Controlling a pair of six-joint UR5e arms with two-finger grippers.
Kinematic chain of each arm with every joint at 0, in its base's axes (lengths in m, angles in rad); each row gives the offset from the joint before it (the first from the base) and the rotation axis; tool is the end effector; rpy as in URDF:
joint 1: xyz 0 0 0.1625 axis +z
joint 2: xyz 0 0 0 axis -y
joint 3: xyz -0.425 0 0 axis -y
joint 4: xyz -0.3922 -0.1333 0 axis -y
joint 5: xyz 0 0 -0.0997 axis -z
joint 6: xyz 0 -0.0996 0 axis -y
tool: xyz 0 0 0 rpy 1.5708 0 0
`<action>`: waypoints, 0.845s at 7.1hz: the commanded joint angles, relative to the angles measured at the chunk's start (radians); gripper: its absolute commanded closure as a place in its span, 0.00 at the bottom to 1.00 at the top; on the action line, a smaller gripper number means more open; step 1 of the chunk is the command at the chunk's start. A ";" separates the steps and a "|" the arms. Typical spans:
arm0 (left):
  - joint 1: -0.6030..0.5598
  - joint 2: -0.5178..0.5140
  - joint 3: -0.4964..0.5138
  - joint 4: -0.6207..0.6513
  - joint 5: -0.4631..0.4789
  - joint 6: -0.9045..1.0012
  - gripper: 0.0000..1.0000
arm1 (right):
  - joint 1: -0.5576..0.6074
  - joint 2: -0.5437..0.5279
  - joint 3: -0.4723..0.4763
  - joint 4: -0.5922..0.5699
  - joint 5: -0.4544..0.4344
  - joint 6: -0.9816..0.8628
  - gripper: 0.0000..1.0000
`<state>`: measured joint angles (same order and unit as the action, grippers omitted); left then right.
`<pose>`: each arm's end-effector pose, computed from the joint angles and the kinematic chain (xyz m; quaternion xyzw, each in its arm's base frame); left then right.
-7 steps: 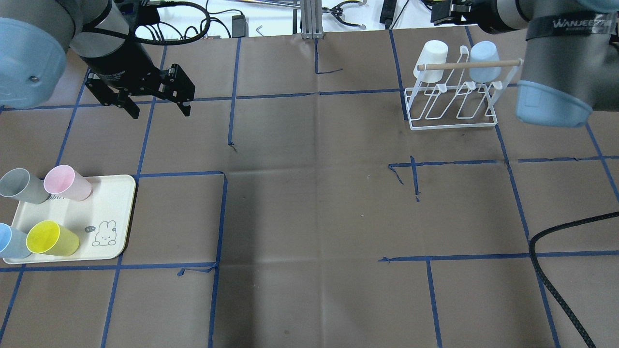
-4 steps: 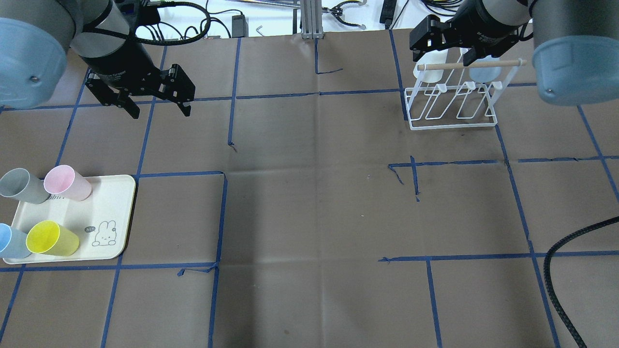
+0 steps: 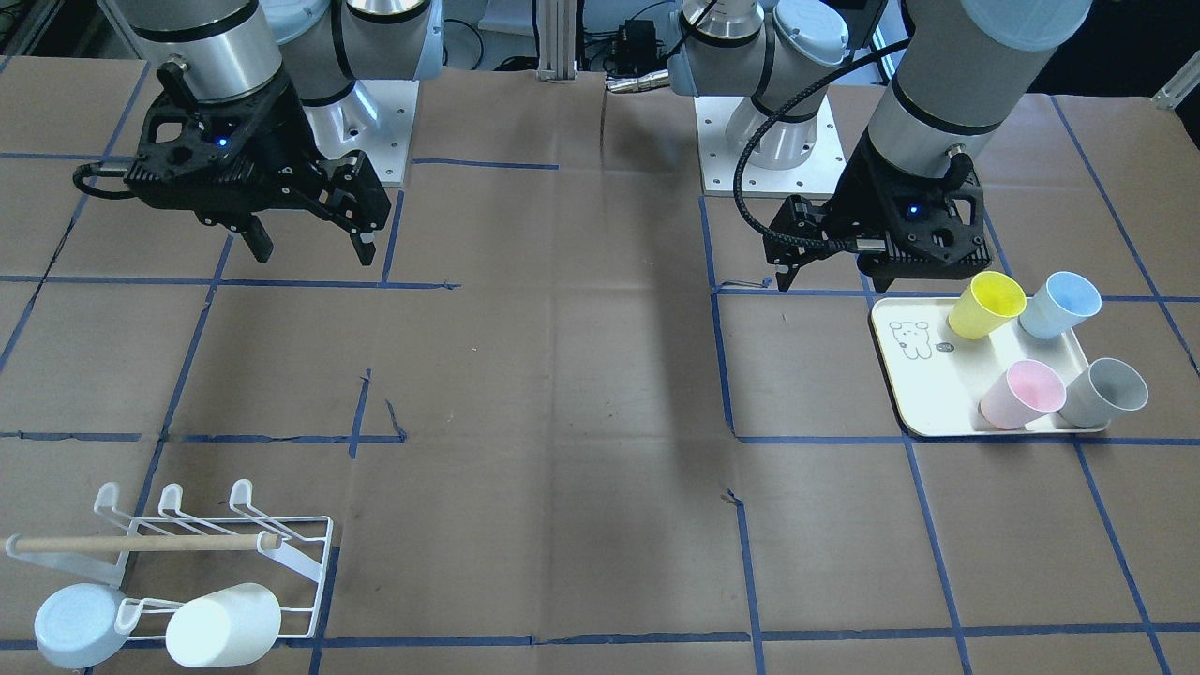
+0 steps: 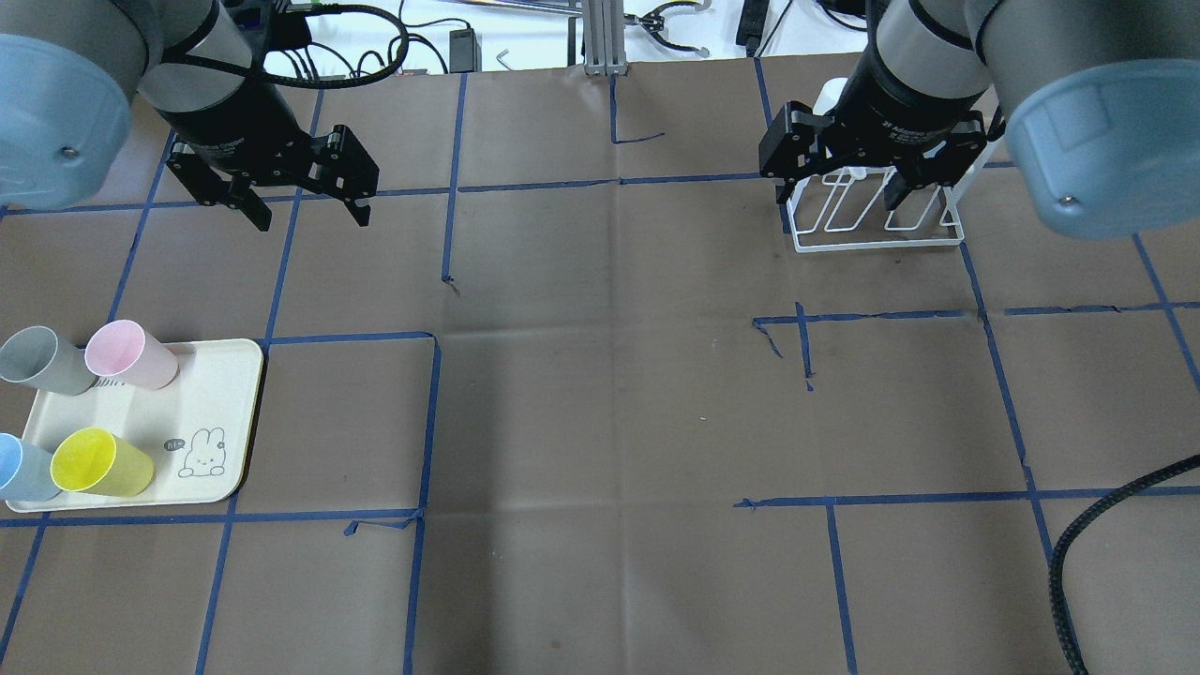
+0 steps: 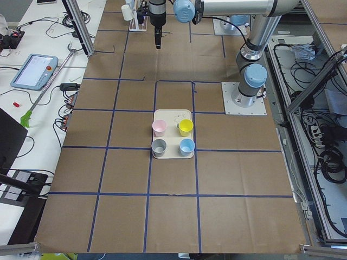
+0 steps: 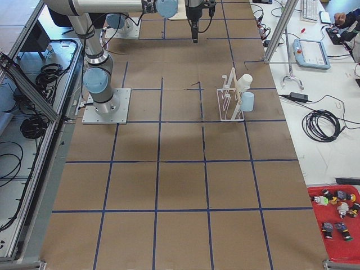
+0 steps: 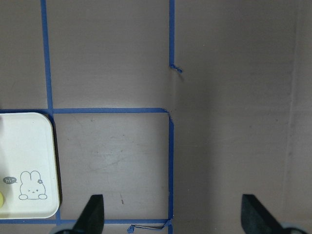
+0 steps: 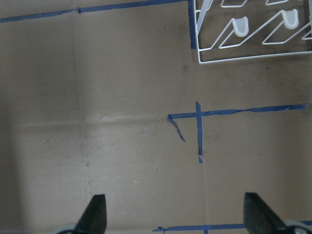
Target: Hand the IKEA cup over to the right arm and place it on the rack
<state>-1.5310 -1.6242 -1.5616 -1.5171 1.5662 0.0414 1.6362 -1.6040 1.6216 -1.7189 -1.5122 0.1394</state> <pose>-0.1132 -0.5201 0.4709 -0.0008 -1.0000 0.0048 0.0021 0.1708 -0.4797 0.4948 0.0350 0.9968 -0.0618 0.0357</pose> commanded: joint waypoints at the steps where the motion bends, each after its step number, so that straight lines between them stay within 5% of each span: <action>1: 0.000 0.000 0.000 0.000 0.000 0.000 0.01 | -0.004 -0.002 0.000 0.019 -0.006 -0.010 0.00; 6: -0.001 -0.002 0.002 0.000 0.000 0.000 0.01 | -0.003 -0.002 0.001 0.028 -0.005 -0.015 0.00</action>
<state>-1.5324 -1.6251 -1.5601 -1.5171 1.5662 0.0414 1.6303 -1.6061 1.6218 -1.6936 -1.5171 0.1244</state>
